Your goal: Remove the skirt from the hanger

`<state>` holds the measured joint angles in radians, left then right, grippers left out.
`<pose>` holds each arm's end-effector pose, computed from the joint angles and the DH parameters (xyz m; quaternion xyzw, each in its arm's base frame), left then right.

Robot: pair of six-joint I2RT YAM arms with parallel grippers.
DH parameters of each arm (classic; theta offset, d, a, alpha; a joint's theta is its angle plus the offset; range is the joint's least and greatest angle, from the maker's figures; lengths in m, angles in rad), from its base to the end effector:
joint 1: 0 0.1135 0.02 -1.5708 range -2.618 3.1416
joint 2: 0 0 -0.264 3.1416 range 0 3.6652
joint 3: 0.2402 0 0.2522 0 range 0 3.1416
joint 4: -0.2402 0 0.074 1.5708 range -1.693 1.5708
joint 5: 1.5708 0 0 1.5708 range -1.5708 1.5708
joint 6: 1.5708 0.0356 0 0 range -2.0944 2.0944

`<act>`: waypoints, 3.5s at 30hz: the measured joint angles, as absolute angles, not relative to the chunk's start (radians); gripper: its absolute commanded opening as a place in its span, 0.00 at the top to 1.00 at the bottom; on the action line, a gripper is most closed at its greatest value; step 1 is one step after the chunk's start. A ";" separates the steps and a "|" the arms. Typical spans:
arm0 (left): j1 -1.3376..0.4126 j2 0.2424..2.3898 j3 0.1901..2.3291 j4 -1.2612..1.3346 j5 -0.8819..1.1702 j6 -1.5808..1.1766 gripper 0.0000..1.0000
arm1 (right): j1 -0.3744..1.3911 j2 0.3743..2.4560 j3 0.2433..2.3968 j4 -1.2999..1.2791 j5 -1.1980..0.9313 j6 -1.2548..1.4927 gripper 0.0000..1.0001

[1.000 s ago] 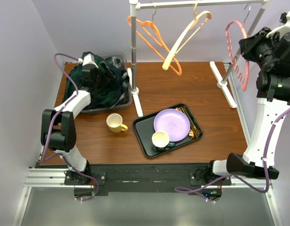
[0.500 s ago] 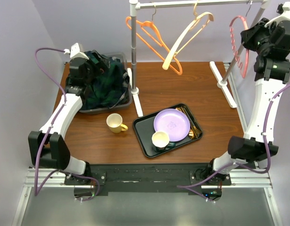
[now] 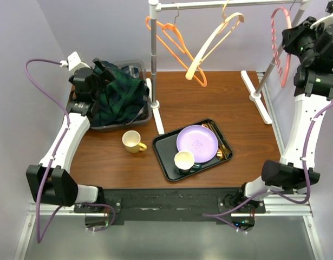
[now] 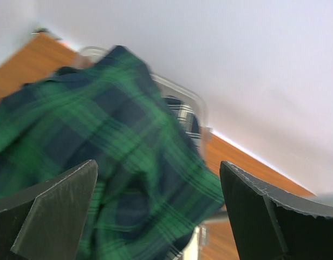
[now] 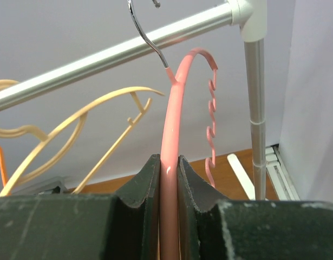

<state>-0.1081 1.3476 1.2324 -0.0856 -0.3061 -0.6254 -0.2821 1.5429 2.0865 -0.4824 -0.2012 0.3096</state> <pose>0.3169 -0.0236 0.3809 -0.2890 0.7152 -0.1140 0.6260 0.2901 -0.0767 0.5621 0.1288 0.6734 0.0788 0.7237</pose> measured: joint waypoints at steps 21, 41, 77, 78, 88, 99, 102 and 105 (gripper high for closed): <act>0.367 1.308 0.979 -0.197 -0.229 -0.884 0.00 | -0.288 1.708 2.120 -0.455 -0.218 0.358 0.38; 0.507 1.572 0.785 0.262 0.215 -0.887 0.00 | -0.297 1.096 1.692 -0.499 -0.318 0.454 0.01; 0.098 1.443 1.055 0.543 0.357 -0.796 1.00 | -0.273 1.016 1.558 -0.448 -0.519 0.572 0.05; 0.087 1.469 1.044 0.550 0.359 -0.797 1.00 | -0.273 1.012 1.553 -0.448 -0.520 0.572 0.05; 0.060 1.941 0.998 0.527 0.237 -0.763 0.88 | -0.266 1.000 1.540 -0.458 -0.519 0.561 0.06; 0.007 1.802 1.251 0.075 0.104 -0.630 0.21 | -0.266 0.999 1.540 -0.494 -0.519 0.555 0.06; 0.004 1.719 1.320 -0.035 0.097 -0.593 0.16 | -0.266 0.999 1.540 -0.500 -0.519 0.555 0.06; 0.006 1.649 1.391 -0.107 0.091 -0.553 0.10 | -0.266 0.999 1.540 -0.501 -0.519 0.555 0.06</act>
<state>0.0055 1.6485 1.3914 -0.1074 0.0914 -0.5533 -0.2665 0.9985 1.5402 -0.5011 -0.5194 0.5549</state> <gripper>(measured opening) 0.841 0.944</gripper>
